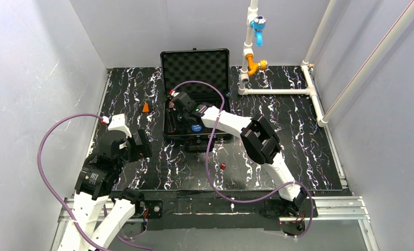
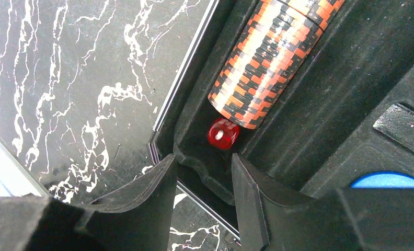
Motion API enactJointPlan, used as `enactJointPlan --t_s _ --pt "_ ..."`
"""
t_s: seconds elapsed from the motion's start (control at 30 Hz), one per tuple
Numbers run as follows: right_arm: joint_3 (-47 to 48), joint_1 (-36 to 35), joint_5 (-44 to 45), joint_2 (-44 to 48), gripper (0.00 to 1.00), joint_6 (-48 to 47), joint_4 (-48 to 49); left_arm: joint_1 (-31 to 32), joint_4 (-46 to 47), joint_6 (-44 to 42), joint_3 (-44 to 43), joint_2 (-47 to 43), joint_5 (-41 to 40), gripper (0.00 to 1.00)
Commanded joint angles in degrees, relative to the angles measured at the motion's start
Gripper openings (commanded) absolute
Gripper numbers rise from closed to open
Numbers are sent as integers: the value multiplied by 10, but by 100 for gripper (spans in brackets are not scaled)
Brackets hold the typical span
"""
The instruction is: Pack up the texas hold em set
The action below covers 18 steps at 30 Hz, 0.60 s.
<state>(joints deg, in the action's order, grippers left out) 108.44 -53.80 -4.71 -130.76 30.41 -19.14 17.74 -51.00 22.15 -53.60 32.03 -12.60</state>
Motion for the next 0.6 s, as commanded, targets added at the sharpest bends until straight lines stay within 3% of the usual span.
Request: enactJointPlan --t_s 0.0,0.3,0.57 --pt "29 3 -7 18 51 -22 8 -4 -2 -7 1 5 5 98" --pt "-5 3 30 119 56 -85 -45 -10 1 -9 1 8 11 98" --pt "-119 4 84 252 76 -119 -67 -12 2 -10 1 9 17 98"
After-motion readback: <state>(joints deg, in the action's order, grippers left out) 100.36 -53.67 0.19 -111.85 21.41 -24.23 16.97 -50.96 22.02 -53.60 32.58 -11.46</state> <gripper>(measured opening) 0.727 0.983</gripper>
